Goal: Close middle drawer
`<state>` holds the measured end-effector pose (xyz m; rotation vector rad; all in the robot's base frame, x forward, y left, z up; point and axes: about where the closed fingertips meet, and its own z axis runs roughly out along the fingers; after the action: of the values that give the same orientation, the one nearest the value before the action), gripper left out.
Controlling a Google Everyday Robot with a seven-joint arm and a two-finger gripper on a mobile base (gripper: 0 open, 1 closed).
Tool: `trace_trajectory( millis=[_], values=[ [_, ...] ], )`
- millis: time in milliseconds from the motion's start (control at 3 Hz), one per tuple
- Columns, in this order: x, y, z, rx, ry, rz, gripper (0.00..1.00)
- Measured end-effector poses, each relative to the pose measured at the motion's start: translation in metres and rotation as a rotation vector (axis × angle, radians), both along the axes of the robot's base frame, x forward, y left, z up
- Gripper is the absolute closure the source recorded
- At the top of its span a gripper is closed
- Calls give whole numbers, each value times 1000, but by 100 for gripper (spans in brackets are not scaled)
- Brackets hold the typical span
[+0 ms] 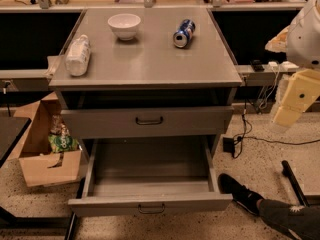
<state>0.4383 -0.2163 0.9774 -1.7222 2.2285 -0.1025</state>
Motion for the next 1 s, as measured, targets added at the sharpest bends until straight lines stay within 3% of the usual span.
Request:
trace_trajectory(
  millis=[333,1000],
  values=[
    [0,0,0,0,0,0,0],
    [-4,14,-89,66,67,-59,0]
  ],
)
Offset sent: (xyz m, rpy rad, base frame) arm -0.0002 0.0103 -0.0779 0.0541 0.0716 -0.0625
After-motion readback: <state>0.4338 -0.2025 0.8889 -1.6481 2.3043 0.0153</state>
